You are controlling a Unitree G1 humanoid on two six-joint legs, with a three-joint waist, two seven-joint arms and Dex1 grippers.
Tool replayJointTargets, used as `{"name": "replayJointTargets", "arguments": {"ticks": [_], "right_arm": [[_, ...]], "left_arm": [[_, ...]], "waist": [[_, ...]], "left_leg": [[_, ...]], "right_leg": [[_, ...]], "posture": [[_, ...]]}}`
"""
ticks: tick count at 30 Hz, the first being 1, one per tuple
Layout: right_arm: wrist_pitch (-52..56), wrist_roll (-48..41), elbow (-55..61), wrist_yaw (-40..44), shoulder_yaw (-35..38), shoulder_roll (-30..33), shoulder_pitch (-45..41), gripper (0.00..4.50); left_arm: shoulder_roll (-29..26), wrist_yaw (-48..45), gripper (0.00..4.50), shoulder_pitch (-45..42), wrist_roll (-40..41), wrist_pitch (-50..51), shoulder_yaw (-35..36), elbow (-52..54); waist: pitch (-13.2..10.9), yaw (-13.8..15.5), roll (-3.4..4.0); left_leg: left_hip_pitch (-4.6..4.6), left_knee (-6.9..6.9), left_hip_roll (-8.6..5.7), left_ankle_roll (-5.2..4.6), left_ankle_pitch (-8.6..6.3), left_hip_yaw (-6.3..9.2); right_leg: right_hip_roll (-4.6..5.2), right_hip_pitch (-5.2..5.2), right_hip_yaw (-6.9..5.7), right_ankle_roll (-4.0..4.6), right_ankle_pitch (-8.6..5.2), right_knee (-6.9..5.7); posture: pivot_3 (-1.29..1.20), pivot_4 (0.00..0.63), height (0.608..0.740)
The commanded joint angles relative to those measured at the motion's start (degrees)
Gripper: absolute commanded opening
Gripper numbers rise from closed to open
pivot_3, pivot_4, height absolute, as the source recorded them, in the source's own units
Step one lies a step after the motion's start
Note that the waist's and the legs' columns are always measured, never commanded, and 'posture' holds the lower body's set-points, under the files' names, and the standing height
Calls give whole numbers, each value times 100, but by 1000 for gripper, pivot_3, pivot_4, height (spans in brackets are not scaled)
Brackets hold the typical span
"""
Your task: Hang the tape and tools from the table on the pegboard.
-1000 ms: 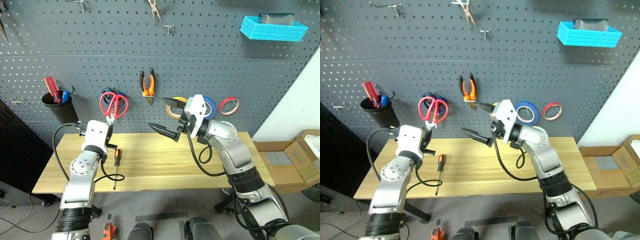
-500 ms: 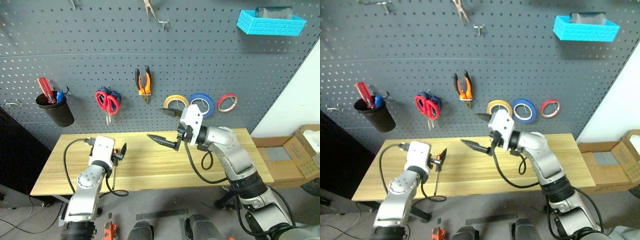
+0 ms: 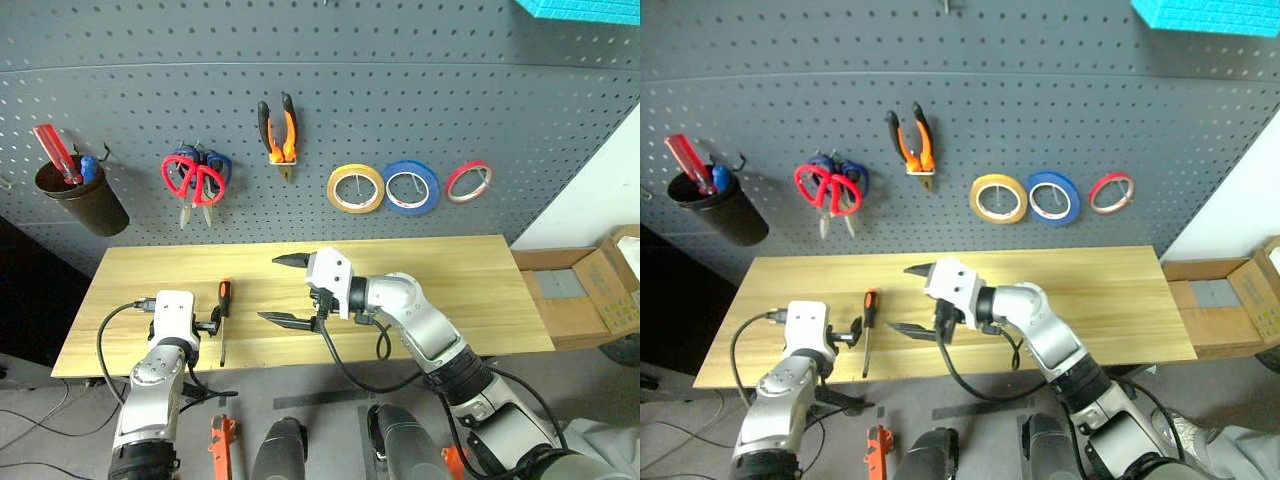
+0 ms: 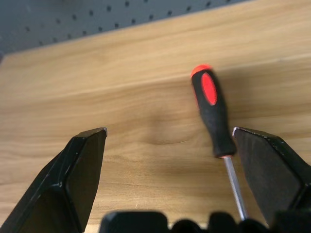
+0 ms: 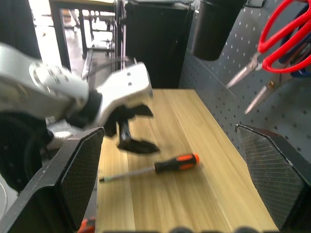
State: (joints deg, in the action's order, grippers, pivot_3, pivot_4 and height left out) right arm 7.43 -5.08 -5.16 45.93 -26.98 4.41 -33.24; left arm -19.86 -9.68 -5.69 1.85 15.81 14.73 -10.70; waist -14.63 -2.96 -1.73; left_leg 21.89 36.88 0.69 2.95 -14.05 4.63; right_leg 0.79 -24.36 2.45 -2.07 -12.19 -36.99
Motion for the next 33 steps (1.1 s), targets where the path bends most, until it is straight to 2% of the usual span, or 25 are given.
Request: {"name": "replayJointTargets", "arguments": {"ticks": [1,6,12,16,20,31,33], "right_arm": [[36,102,258,-104,-3,-52,-39,4500],[96,153,338,-142,28,-47,-18,4500],[200,136,370,-161,117,-35,-69,4500],[274,125,460,-133,106,-34,-44,4500],[379,110,535,-122,108,-34,-16,4500],[469,133,690,-104,56,-5,83,4500],[423,151,638,-112,61,-17,56,4500]], "left_arm": [[0,-182,4470,-218,147,-231,-61,-225],[-33,-335,4470,-525,231,-353,-115,-637],[9,-286,4470,-681,504,-175,138,-921],[-12,-457,4470,-910,652,-92,109,-1294],[-25,-521,4470,-1186,609,-190,7,-1683],[-25,-550,4470,-1693,588,-291,-94,-2204],[-43,-524,4121,-1700,595,-304,-62,-2247]], "waist": [[-45,4,2],[-169,-15,-2],[-263,-28,-7],[-306,-25,-11],[-320,-24,-12],[-400,-31,-13],[-401,-30,-13]], "left_leg": [[4,0,-1,2,-1,1],[5,-2,-2,5,-4,-1],[15,-4,0,5,-4,-2],[28,-4,0,6,-4,-2],[96,9,-1,7,-2,0],[97,6,-3,9,-4,-1],[97,4,-3,9,-4,-1]], "right_leg": [[2,-2,-1,0,0,2],[8,-5,-3,-2,-2,3],[7,-19,-3,-2,-2,2],[8,-31,-4,-3,-2,1],[7,-97,-6,-5,2,-8],[11,-97,-6,-7,2,-4],[11,-99,-6,-7,2,-3]], "posture": [[-17,310,740],[-20,325,740],[-31,335,740],[-34,341,740],[-38,352,740],[-45,359,740],[-42,357,740]]}}
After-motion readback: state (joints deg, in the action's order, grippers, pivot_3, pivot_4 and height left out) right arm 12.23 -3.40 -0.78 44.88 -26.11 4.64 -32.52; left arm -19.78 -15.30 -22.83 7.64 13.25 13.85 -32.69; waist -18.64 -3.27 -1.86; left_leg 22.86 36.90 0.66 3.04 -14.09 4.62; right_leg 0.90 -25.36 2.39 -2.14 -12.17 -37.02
